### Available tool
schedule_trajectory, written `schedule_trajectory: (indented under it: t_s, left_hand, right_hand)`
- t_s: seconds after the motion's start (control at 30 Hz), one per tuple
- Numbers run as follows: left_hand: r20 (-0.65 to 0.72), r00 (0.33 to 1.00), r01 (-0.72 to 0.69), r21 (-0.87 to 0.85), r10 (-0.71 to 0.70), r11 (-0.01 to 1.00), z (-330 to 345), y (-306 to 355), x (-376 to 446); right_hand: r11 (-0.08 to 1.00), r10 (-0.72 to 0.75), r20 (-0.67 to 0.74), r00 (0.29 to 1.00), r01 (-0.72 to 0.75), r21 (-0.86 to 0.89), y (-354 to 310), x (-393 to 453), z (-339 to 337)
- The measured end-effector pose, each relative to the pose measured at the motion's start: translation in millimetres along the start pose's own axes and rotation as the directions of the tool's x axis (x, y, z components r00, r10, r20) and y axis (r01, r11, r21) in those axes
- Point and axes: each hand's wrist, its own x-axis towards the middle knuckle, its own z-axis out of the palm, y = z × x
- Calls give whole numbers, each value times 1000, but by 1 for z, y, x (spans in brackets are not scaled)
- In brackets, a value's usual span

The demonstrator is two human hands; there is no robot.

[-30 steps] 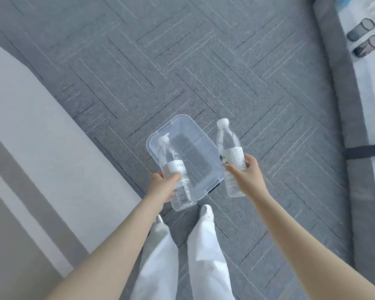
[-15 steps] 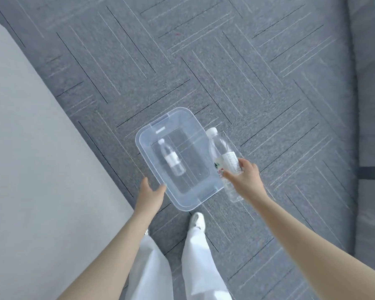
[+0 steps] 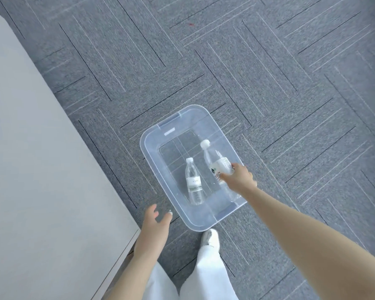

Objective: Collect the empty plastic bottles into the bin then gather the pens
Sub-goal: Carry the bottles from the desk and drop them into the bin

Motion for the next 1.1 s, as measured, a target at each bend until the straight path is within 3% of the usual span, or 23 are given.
schedule_trajectory:
  t_s: [0.1,0.33,0.6,0.77,0.93,1.1]
  left_hand:
    - [-24,999,21,-65,-22,998,-3,-11,15]
    - [-84,995,-59,45,62,997,-12,4,10]
    - [-79,966,-237,108,246,966,-22,76,-63]
    - [-146,917,-347,164,371,923,-55,123,-147]
    - [-239,839,-464,151,488,873,-103,158,-247]
    - [-406,685,-598,160,605,785,-166,177,-351]
  right_hand:
    - [994,-14,-11,1000,15,110,-2,21,18]
    - [988,-142,-24,990,143,65,-5,7,25]
    - [911,-391,-31,920,391,130,-36,-88,-47]
    - [767,-641,30,767,637,75,-89,-183,-130]
    - [543,-840,-19,543,839,-36,-146,-302,-218]
    - [318,-948,-75,310,937,-141,-204,-425,-282]
